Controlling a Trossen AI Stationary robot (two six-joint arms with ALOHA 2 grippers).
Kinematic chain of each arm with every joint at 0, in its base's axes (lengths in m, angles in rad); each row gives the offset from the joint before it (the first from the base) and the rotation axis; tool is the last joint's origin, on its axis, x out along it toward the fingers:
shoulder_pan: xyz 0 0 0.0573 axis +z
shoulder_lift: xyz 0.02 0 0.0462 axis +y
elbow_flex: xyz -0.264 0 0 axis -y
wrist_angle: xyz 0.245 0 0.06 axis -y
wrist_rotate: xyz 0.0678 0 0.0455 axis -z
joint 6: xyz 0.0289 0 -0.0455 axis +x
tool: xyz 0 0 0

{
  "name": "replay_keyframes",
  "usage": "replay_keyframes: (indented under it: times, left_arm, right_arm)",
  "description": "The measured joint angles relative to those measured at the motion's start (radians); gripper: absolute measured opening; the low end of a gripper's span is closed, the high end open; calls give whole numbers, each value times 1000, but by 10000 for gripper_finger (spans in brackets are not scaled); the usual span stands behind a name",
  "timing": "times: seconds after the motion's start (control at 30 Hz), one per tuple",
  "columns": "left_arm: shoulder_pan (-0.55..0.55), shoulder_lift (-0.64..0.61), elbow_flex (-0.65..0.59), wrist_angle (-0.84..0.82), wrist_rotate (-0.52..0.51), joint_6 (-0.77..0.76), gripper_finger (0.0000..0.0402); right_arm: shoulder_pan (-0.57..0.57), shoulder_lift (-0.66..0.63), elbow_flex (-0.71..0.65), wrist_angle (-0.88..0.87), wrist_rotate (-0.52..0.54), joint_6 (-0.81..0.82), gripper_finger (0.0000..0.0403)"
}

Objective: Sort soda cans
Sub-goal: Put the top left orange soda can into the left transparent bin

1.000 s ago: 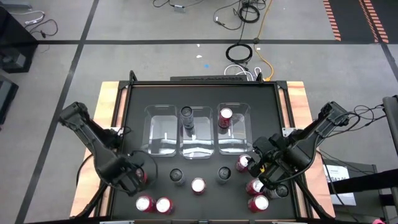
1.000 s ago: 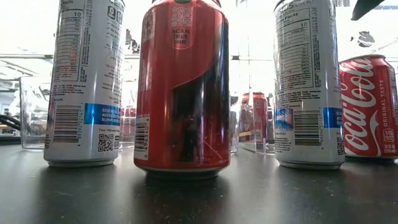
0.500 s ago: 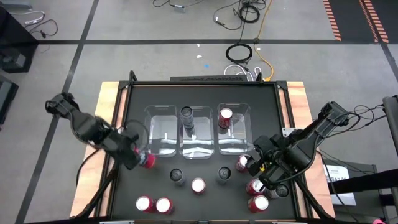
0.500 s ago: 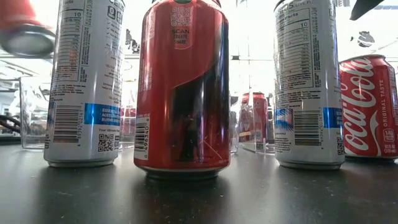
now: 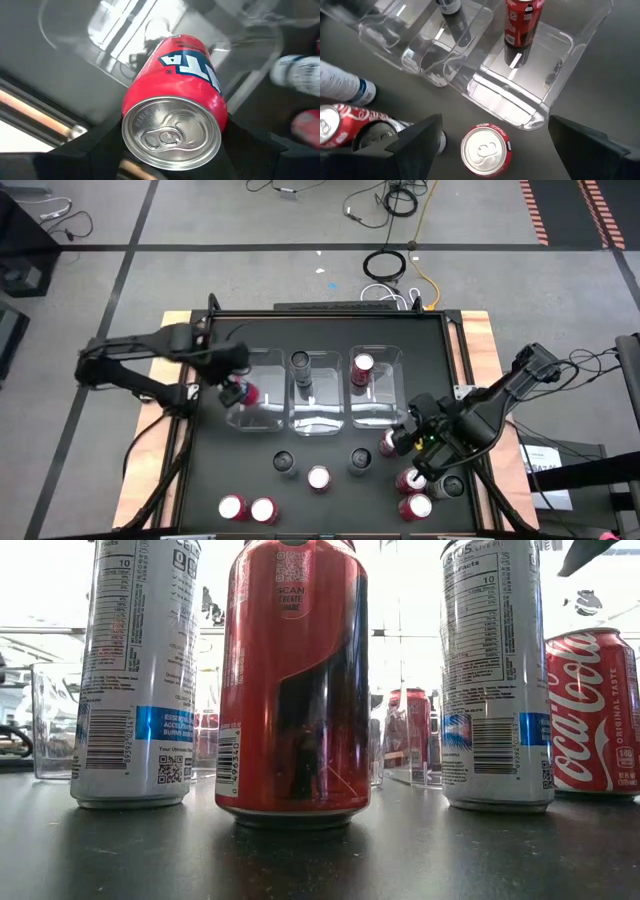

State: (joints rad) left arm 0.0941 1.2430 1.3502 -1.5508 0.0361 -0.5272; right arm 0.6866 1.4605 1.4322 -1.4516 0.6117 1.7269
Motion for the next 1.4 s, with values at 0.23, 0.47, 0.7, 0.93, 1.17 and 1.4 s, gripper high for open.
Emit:
replay_keyframes:
  times: [0.23,0.47,0.7,0.93,1.17,1.4]
  left_arm:
    - [169,191,0,6,-70,378,297]
    - [224,330,0,30,-155,543,297]
    - [246,353,0,116,-167,593,307]
    - [246,353,-4,137,-171,588,322]
    - [247,353,-56,163,-171,587,324]
    - [247,353,-61,194,-171,585,325]
  right_arm:
    - [-1,0,0,20,0,54,357]
    - [-1,0,0,22,0,99,357]
    - [-1,0,0,24,-1,121,357]
    - [-1,0,0,24,-2,121,357]
    - [-1,0,0,23,-8,119,357]
    - [-1,0,0,23,-10,113,357]
